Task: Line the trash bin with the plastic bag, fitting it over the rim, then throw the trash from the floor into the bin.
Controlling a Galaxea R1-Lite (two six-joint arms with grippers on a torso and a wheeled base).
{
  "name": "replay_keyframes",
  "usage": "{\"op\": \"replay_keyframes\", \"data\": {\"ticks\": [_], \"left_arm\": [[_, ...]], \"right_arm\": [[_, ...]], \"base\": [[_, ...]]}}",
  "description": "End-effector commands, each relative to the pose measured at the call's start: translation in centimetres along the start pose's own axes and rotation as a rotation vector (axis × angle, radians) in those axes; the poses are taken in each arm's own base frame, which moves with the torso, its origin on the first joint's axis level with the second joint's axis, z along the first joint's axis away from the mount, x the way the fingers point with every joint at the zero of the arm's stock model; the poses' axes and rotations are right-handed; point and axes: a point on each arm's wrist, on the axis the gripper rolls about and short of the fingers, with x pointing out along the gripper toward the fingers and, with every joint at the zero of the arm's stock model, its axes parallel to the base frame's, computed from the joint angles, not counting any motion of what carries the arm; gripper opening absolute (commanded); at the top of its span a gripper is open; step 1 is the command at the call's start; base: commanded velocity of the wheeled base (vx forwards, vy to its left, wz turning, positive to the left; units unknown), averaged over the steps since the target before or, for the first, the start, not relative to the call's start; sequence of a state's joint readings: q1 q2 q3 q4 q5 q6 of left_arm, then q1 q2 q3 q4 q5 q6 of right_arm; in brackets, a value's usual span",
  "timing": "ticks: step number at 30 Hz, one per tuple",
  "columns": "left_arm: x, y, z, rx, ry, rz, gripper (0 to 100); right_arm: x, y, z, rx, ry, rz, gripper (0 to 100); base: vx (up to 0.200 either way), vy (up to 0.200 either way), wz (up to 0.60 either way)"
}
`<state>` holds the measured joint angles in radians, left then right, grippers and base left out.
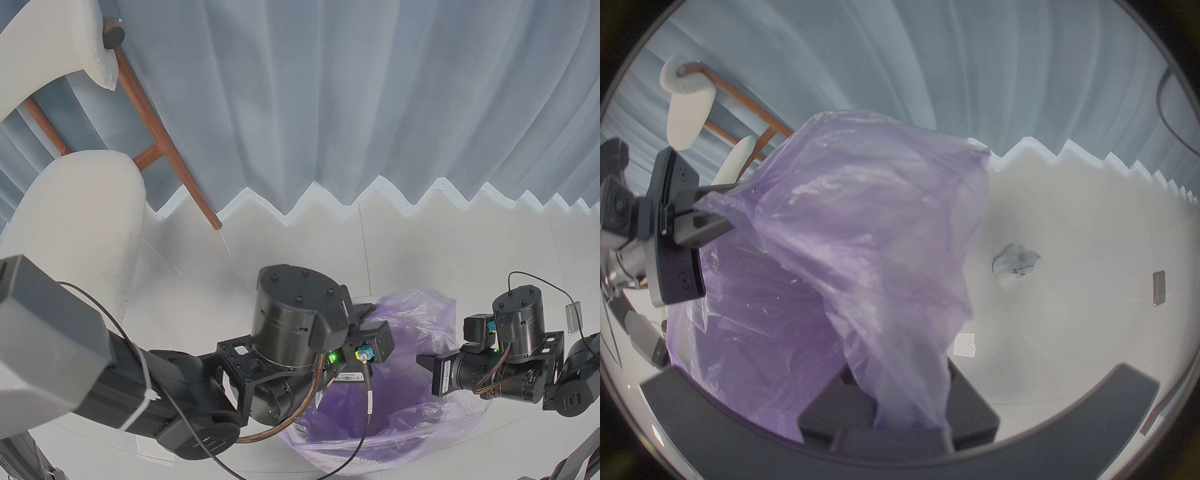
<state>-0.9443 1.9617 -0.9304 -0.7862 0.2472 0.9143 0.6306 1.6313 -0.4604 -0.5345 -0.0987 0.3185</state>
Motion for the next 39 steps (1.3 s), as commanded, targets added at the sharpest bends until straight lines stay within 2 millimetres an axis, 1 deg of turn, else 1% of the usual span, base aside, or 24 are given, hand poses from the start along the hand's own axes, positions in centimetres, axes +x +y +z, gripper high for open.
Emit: {"op": "replay_keyframes", "data": {"ticks": [1, 6, 9, 12, 16, 17, 18, 22, 26, 30, 32, 34, 36, 39], "left_arm": [[-3.3, 4.4, 2.6, -0.107, -0.009, 0.004, 0], [-5.7, 6.2, 3.2, -0.223, 0.085, -0.090, 0], [-6.9, 7.1, 4.4, -0.332, 0.116, -0.134, 0], [-7.4, 7.6, 5.3, -0.421, 0.125, -0.150, 0], [-7.5, 7.8, 6.4, -0.539, 0.103, -0.148, 0], [-7.5, 7.8, 6.4, -0.539, 0.103, -0.148, 0], [-7.4, 7.8, 6.8, -0.592, 0.099, -0.149, 0], [-7.0, 7.5, 6.4, -0.631, 0.128, -0.153, 0], [-7.2, 7.0, 6.2, -0.722, 0.159, -0.166, 0], [-7.6, 6.3, 5.5, -0.742, 0.224, -0.196, 0], [-8.6, 6.4, 5.0, -0.749, 0.246, -0.200, 0], [-9.1, 6.3, 4.4, -0.753, 0.278, -0.208, 0], [-9.1, 6.2, 3.7, -0.781, 0.310, -0.202, 0], [-9.0, 6.3, 3.5, -0.831, 0.322, -0.192, 0]], "right_arm": [[-1.5, -0.1, -1.4, -0.064, 0.019, 0.034, 0], [-2.6, 0.4, -2.6, -0.106, 0.030, 0.096, 0], [-2.9, 0.5, -3.5, -0.132, 0.046, 0.117, 0], [-3.0, 0.5, -3.8, -0.137, 0.042, 0.123, 0], [-3.0, 0.6, -3.8, -0.140, 0.039, 0.133, 0], [-3.0, 0.6, -3.8, -0.140, 0.039, 0.133, 0], [-3.3, 0.8, -3.8, -0.154, 0.033, 0.150, 0], [-3.5, 0.7, -4.0, -0.161, 0.036, 0.160, 0], [-3.7, 0.8, -3.6, -0.157, 0.000, 0.189, 0], [-3.9, 0.9, -3.2, -0.154, -0.043, 0.201, 0], [-4.1, 0.9, -3.0, -0.149, -0.059, 0.201, 0], [-4.3, 0.8, -2.9, -0.145, -0.069, 0.204, 0], [-4.6, 0.8, -2.7, -0.140, -0.082, 0.211, 0], [-4.8, 0.8, -2.7, -0.140, -0.089, 0.221, 0]], "base": [[0.000, 0.000, 0.00], [0.000, 0.000, 0.00], [0.000, 0.000, 0.00], [0.000, 0.000, 0.00], [0.000, 0.000, 0.00], [0.000, 0.000, 0.00], [0.000, 0.000, 0.00], [0.000, 0.000, 0.00], [0.000, 0.000, 0.00], [0.000, 0.000, 0.00], [0.000, 0.000, 0.00], [0.000, 0.000, 0.00], [0.000, 0.000, 0.00], [0.000, 0.000, 0.00]]}}
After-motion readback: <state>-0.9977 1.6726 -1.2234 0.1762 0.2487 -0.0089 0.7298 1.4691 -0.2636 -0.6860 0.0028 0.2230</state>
